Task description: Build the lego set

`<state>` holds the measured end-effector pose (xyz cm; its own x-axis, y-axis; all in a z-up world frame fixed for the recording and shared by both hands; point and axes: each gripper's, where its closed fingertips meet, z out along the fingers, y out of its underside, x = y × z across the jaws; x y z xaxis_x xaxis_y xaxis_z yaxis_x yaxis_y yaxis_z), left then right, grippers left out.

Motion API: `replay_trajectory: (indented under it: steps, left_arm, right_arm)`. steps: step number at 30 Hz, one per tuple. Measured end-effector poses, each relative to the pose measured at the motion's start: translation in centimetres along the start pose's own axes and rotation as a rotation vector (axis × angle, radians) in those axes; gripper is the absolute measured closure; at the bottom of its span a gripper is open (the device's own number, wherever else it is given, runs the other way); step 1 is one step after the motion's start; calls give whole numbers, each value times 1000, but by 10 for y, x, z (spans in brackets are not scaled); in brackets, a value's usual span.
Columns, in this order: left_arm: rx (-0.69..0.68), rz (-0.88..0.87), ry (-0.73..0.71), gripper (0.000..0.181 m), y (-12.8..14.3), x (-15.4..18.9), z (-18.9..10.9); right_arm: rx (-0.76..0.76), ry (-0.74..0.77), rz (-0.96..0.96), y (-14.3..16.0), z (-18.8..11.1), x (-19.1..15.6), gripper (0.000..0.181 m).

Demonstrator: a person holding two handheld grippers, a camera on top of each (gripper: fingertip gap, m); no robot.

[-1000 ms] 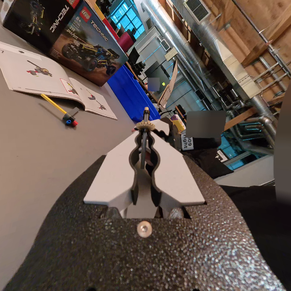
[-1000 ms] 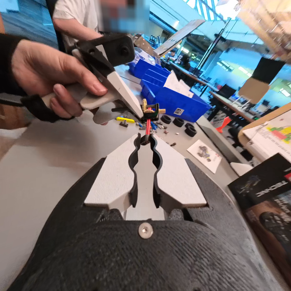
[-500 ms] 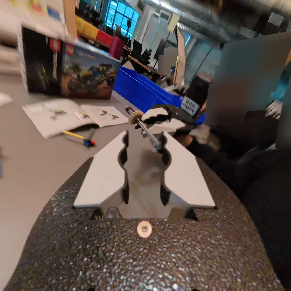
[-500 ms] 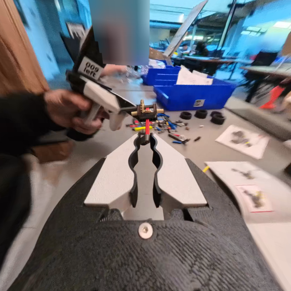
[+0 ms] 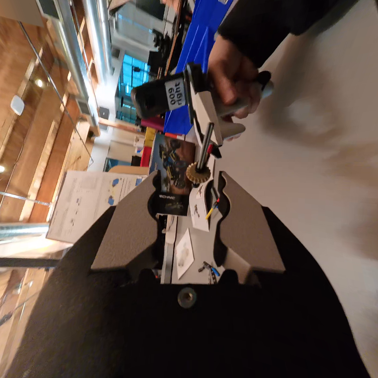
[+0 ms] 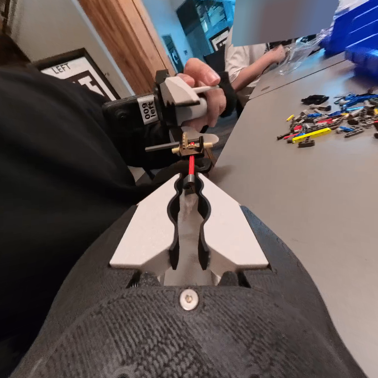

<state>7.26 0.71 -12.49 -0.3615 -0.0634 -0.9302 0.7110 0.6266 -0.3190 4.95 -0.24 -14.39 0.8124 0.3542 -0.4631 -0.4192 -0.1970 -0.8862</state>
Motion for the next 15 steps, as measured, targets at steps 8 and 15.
replay_trajectory:
  steps: [8,15]
  left_arm:
    - [59,114,66,162,-23,5,-1]
    - [39,76,-94,163,-16,-21,-7]
  right_arm:
    - [-23,-50,-41,2,6,-12,175]
    - [151,-19,-72,-21,-9,-10,167]
